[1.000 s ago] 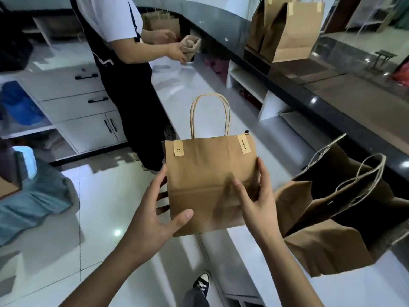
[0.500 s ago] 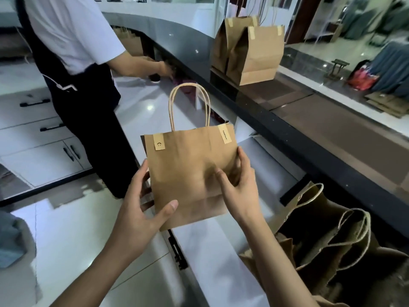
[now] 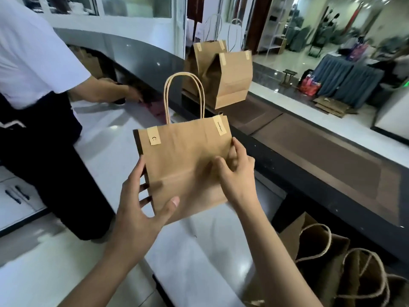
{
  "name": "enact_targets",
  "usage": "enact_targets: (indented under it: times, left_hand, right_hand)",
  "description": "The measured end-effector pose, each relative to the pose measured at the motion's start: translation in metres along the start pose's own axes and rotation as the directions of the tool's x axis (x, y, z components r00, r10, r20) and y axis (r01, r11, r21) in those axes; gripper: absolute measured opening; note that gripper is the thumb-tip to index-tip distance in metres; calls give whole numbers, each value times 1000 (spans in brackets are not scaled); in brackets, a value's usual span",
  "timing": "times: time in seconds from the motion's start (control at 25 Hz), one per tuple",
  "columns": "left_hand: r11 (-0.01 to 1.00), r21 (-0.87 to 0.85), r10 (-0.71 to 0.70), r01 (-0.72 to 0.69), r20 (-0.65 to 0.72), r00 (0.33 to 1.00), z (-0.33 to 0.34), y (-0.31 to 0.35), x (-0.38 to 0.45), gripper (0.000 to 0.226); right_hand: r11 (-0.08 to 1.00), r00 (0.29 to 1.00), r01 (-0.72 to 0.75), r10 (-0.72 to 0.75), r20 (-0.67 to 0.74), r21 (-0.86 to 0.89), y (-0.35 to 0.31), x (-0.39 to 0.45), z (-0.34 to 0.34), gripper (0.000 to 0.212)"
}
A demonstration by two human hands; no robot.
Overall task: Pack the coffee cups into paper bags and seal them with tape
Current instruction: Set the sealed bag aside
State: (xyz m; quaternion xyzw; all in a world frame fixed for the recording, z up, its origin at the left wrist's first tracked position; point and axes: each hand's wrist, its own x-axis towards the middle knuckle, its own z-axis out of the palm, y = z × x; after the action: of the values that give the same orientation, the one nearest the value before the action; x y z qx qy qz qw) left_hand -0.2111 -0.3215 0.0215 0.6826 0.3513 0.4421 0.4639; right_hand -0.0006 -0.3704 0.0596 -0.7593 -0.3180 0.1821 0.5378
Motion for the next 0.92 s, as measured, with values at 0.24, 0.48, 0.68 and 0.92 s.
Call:
enact_targets:
  times: [0.24,0.48,0.68,0.92]
  left_hand:
    - [987,-34,161,-158,132,978,26,9,77,98]
    - [963,-107,268,-249,235,934,77,17,128,97]
    - [945,-70,327,-320,239,914,124,27,152,98]
    - [942,25,320,-335,233,918,176,32,180,99]
  right_hand:
    - [1000,973,-25,22,-228,-12,-25,63,-10,65]
    - [999,928,-41,32,-372,-17,-38,116,-51,58]
    - [997,911,-71,79,-405,35,-37,162,-80,58]
    - [985,908,-126,162,-385,116,-17,217,-101,53]
